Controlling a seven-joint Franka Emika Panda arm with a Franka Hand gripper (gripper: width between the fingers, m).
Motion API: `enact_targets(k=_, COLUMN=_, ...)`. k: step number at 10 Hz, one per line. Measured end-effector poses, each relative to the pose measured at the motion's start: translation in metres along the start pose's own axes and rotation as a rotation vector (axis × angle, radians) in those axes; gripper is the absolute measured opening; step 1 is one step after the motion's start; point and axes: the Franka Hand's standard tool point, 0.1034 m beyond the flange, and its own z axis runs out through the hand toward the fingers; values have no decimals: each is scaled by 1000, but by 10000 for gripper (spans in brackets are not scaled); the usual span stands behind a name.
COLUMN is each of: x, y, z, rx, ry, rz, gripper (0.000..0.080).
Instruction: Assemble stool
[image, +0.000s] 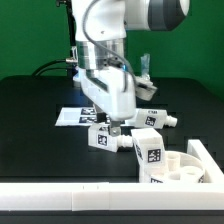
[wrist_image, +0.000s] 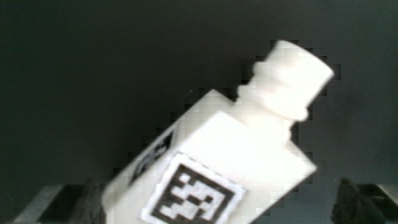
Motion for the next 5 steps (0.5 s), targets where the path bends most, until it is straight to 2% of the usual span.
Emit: enact_targets(k=5, x=-2, y=3, z=6, rx=0, ry=-7, rz=276, gripper=649)
